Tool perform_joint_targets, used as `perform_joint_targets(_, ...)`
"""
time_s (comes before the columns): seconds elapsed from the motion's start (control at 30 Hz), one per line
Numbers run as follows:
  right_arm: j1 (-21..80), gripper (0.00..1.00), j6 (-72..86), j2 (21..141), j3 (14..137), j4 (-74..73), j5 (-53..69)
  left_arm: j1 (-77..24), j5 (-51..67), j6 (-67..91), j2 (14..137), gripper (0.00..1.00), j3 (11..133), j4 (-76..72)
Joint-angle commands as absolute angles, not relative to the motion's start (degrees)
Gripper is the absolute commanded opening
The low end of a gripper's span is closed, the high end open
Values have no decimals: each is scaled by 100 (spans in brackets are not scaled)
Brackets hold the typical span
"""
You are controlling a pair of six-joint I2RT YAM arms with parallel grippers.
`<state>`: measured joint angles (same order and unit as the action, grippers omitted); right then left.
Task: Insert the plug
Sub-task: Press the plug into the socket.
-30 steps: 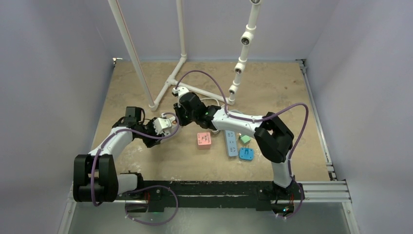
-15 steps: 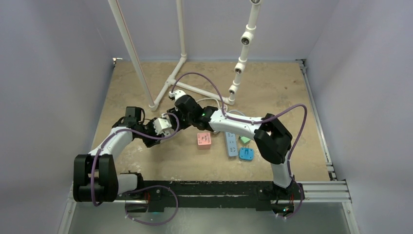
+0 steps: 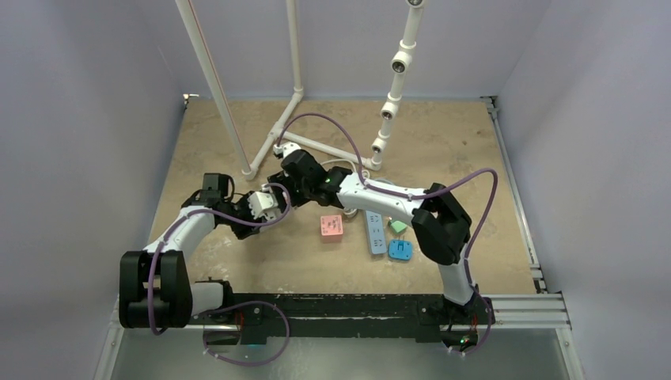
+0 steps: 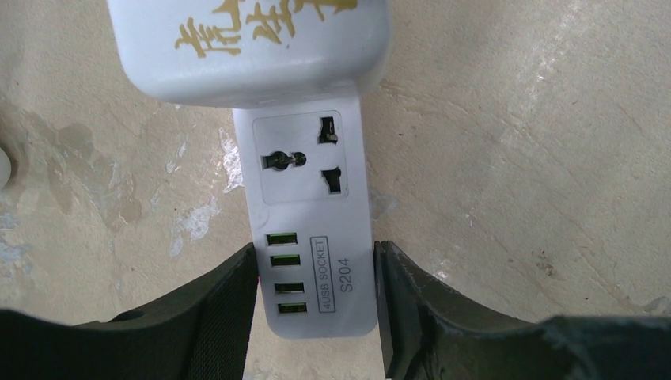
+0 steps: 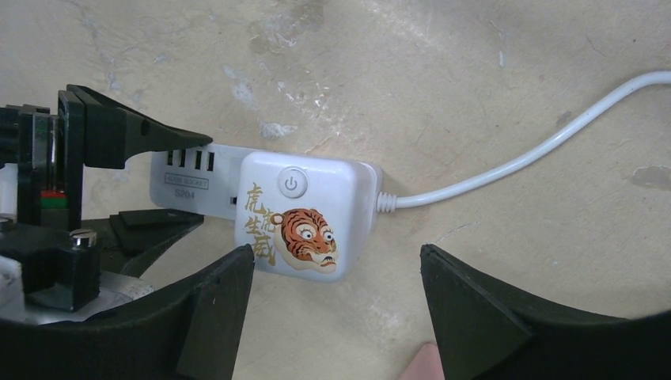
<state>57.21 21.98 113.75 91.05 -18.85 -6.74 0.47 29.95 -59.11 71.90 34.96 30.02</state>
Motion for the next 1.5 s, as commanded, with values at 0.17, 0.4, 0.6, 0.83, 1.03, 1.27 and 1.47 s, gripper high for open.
perform_joint_targets(0.17,5950,72,2514,11604,9413,-1408,250,42,2944,-5993,7156,44,3499,2962)
perform_joint_targets(0.4,5773,70,2919,11294,8550,-593,664,174,3134,-6005,7024,41,3513,3025)
perform_joint_targets(0.6,5538,73,3053,10984,8119,-180,890,485,3592,-6080,6802,58,3764,3432)
perform_joint_targets(0.83,5537,83,2821,11058,8762,-863,439,888,4323,-6230,6599,79,4271,4179)
perform_joint_targets(1.03,5638,87,2424,11225,9340,-1426,-204,1261,4471,-6463,6664,80,4338,4406)
perform_joint_targets(1.27,5766,78,2241,11723,9932,-1773,-221,1766,4558,-6962,7486,68,4504,4632)
perform_joint_targets(1.47,5902,71,2097,12041,10337,-2196,-543,1770,4419,-7040,7653,61,4319,4408)
